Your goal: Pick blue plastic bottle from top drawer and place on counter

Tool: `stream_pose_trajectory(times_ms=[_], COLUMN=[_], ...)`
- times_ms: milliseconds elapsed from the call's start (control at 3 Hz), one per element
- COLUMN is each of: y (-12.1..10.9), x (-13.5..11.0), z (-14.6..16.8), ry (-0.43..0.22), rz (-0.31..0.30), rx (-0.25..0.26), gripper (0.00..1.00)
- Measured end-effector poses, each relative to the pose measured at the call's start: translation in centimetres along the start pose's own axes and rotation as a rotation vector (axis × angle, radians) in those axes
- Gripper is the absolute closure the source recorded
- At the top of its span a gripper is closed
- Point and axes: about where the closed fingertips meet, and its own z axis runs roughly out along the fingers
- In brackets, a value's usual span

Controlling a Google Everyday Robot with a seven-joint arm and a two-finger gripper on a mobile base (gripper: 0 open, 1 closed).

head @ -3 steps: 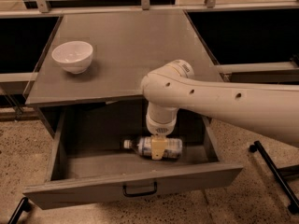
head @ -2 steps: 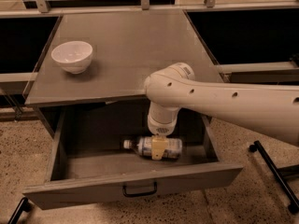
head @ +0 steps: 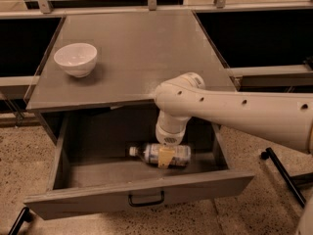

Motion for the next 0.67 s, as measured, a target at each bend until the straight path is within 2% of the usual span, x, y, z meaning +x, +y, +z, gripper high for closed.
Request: stream_pose_trajectory(times_ms=[333, 667], y=[0.09, 0.11], x=[0.03, 0.03], z=[0.35, 0.36], ry=[0.004, 0.004], rz=[0.003, 0.003], rx=[-0.001, -0.002], gripper=[0.58, 0.8])
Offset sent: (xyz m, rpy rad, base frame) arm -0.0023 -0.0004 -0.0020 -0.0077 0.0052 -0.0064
